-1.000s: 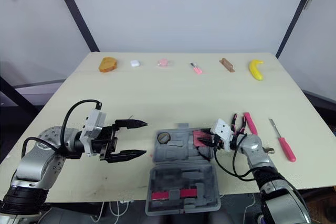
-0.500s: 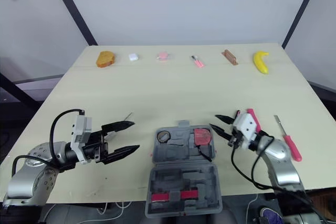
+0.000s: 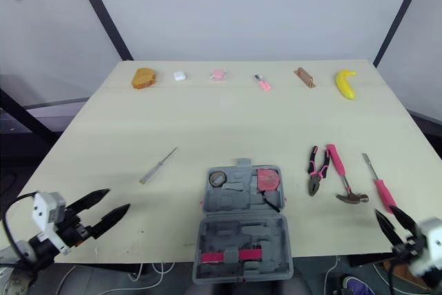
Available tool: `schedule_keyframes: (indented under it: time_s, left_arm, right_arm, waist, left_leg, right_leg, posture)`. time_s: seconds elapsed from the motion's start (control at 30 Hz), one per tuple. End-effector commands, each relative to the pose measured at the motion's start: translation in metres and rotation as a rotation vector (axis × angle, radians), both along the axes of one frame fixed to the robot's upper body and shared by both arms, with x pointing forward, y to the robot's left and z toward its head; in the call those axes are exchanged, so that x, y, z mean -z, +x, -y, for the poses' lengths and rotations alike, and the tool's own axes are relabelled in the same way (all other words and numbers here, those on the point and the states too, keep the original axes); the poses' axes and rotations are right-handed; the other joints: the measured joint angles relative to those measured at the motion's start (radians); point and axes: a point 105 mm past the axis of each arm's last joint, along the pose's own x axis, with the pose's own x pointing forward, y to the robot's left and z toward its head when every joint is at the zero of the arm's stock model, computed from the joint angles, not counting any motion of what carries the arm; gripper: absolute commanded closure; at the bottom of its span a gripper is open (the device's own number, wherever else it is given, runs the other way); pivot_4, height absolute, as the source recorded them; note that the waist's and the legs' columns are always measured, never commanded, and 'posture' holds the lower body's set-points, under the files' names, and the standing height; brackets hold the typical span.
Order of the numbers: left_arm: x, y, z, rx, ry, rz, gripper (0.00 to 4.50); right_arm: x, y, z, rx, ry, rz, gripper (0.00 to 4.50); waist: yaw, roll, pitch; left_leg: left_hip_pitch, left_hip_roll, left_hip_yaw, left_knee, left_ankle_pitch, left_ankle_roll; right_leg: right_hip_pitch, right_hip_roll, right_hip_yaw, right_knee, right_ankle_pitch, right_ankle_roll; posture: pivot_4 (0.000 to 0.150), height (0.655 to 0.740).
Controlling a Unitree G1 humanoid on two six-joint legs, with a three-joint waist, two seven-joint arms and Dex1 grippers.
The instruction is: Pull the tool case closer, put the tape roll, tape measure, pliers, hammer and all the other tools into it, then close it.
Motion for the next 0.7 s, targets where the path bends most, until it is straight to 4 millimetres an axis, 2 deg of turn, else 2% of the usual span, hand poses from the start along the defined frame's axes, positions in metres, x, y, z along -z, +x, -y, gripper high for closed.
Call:
schedule_keyframes:
  time_s: [0.03,0.07,0.1,0.23,0.33,0.4,0.5,0.7]
  left_arm:
    - [0.001,-0.011,-0.019,-0.072,0.013,0.007,0.0]
    - [0.003,-0.013,-0.021,-0.081,0.012,0.001,0.0]
    - [0.005,-0.015,-0.023,-0.084,0.013,-0.006,0.0]
    - [0.007,-0.014,-0.02,-0.055,0.019,-0.015,0.0]
    - [0.004,-0.007,-0.016,-0.013,0.044,0.002,0.0]
    - [-0.004,0.002,-0.008,0.037,0.057,0.034,0.0]
    - [-0.02,0.019,0.015,0.156,0.076,0.085,0.0]
    - [-0.042,0.04,0.052,0.359,0.102,0.141,0.0]
  right_arm:
    - [0.001,-0.026,0.024,0.109,0.02,0.019,1.07]
    - [0.004,-0.032,0.025,0.113,0.023,0.003,0.51]
    - [0.006,-0.037,0.027,0.117,0.023,-0.008,0.18]
    - [0.009,-0.041,0.032,0.116,0.017,-0.025,0.07]
    - [0.004,-0.027,0.019,0.055,0.035,-0.007,0.07]
    - [-0.008,-0.008,-0.004,-0.048,0.046,0.032,0.07]
    - [-0.024,0.021,-0.045,-0.189,0.047,0.071,0.07]
    - [-0.041,0.061,-0.093,-0.283,0.054,0.099,0.07]
  waist:
    - [0.0,0.0,0.0]
    - [-0.001,0.0,0.0]
    - [-0.001,0.0,0.0]
    - [0.0,-0.001,-0.001]
    - [0.0,-0.001,-0.001]
    - [0.001,-0.001,-0.001]
    - [0.0,-0.001,-0.002]
    - [0.003,-0.001,-0.002]
  left_leg:
    - [0.001,0.0,0.001,0.0,0.0,0.0]
    - [0.001,0.0,0.001,0.0,0.0,0.0]
    - [0.001,0.0,0.001,0.0,0.0,0.0]
    - [0.001,0.0,0.001,0.0,0.0,0.0]
    - [0.001,0.0,0.001,0.0,0.0,0.0]
    - [0.0,0.0,0.001,0.0,0.0,0.0]
    - [0.001,0.001,0.001,0.0,0.0,0.0]
    - [-0.001,0.0,-0.001,0.0,0.0,0.0]
  right_leg:
    - [0.0,0.0,0.001,0.0,0.0,0.0]
    - [0.0,0.0,0.001,0.0,0.0,-0.001]
    - [0.0,0.0,0.001,-0.001,0.0,-0.001]
    - [0.0,-0.001,0.003,-0.001,0.0,-0.001]
    - [0.0,-0.001,0.005,-0.001,0.0,-0.001]
    - [0.0,-0.001,0.005,0.0,0.0,-0.001]
    - [0.0,-0.001,0.005,0.0,0.0,0.0]
    - [0.0,-0.001,0.003,0.0,0.002,0.003]
  posture:
    - [0.15,0.74]
    - [0.15,0.74]
    - [0.15,0.74]
    - [0.15,0.74]
    - [0.15,0.74]
    - [0.15,0.74]
    - [0.15,0.74]
    - [0.15,0.74]
